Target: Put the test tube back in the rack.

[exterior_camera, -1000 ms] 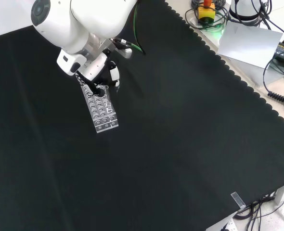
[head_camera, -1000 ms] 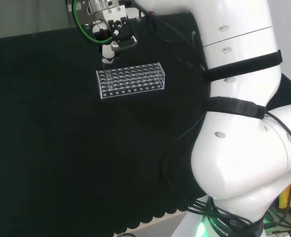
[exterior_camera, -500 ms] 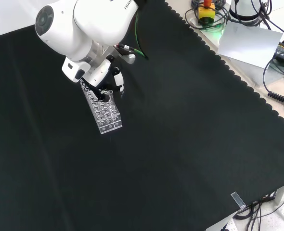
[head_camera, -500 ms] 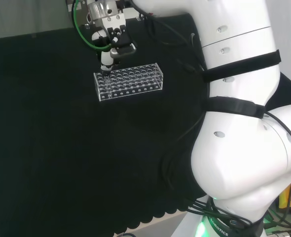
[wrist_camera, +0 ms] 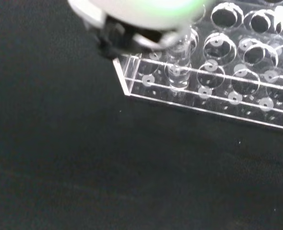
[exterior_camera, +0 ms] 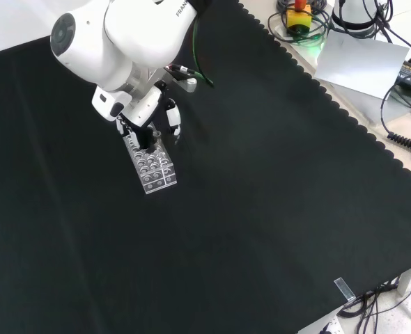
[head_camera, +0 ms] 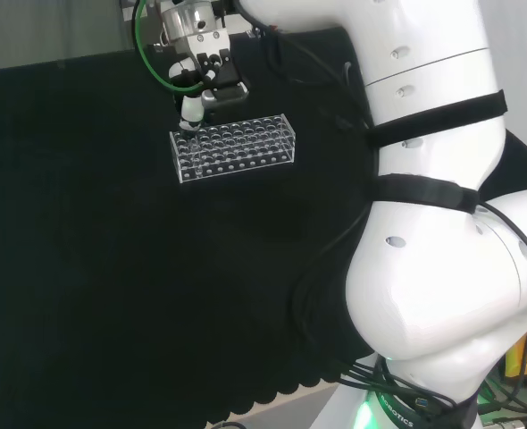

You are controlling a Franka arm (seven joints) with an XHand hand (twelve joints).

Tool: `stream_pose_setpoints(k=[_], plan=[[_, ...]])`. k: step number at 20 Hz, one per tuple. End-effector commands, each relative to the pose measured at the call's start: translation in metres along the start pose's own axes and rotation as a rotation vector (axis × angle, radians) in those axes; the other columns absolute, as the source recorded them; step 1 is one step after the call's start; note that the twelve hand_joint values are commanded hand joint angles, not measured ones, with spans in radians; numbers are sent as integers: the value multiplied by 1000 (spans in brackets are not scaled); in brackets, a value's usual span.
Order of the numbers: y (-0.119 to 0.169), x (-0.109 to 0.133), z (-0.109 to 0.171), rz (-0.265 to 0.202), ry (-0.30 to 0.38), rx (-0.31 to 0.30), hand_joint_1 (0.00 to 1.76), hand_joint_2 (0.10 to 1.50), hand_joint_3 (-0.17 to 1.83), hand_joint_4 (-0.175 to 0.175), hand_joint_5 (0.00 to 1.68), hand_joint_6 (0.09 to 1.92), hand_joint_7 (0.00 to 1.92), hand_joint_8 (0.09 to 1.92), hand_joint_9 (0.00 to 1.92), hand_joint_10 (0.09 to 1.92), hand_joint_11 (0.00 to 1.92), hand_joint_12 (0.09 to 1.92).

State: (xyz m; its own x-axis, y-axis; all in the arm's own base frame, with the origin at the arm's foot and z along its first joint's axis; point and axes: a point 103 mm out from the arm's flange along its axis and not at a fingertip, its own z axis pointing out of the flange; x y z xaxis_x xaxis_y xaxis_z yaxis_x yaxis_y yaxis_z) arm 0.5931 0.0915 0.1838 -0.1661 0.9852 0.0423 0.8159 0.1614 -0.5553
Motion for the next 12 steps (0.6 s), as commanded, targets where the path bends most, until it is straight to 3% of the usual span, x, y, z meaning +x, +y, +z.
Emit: stream_pose_setpoints(k=[1, 5, 12], plan=[[-5, -5, -9, -34, 43, 78, 915, 566, 521, 19, 369, 410, 353, 822, 561, 918, 403, 1477], [-10, -6, -15, -38, 49, 69, 880, 580, 467, 35, 332, 241, 82, 964, 346, 1028, 323, 1519], [-44, -6, -51, -87, 60, -12, 860, 589, 445, 42, 322, 136, 3, 932, 208, 1062, 222, 1550]])
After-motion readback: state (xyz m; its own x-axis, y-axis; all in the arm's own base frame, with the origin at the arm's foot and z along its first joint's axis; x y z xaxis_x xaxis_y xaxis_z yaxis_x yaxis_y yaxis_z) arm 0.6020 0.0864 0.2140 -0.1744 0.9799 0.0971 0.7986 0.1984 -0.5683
